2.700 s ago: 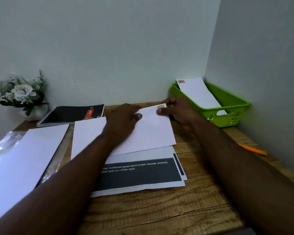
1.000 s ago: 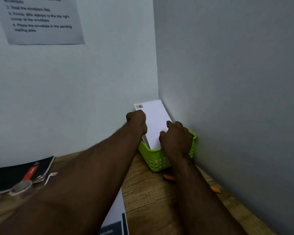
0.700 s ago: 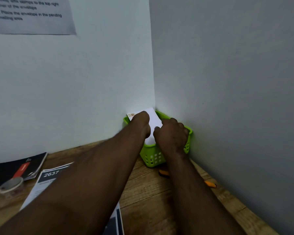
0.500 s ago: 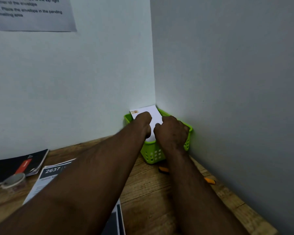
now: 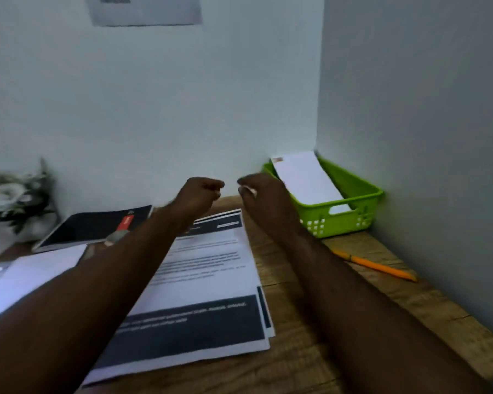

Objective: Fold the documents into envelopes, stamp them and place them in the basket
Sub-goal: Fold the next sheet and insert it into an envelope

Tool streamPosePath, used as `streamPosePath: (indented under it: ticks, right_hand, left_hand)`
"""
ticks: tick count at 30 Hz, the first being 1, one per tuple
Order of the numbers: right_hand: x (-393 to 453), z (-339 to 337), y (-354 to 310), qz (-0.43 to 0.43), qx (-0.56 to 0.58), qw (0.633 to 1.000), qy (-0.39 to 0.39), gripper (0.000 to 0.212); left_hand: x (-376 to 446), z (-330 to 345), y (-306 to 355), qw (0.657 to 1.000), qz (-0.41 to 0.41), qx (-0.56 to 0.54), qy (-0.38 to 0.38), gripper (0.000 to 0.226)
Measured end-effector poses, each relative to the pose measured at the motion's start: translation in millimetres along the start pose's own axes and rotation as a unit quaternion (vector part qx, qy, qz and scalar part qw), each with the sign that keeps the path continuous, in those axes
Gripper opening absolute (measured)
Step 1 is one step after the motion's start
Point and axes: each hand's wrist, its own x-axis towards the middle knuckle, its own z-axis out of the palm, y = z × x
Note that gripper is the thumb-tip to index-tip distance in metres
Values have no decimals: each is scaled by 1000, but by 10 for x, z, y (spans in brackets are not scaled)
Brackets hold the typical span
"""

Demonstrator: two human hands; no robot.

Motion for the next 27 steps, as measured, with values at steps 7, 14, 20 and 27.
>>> streamPosePath:
  ticks: [7, 14, 20, 27]
  right_hand:
    - [-290, 559, 121, 14, -59, 941, -332, 41]
    - [-275, 599, 187, -17, -77, 928, -363, 41]
    - [-264, 601, 231, -5, -102, 942, -318, 65]
    - [-220, 545, 156, -75, -213, 948, -225, 86]
  left_hand:
    - [-495, -618, -817, 951, 37, 302, -55, 33]
    - [-390, -748, -1039, 923, 102, 368, -58, 39]
    - [-329, -690, -1098, 908, 118, 403, 14, 54]
    - [-408, -656, -988, 890, 268, 344, 136, 33]
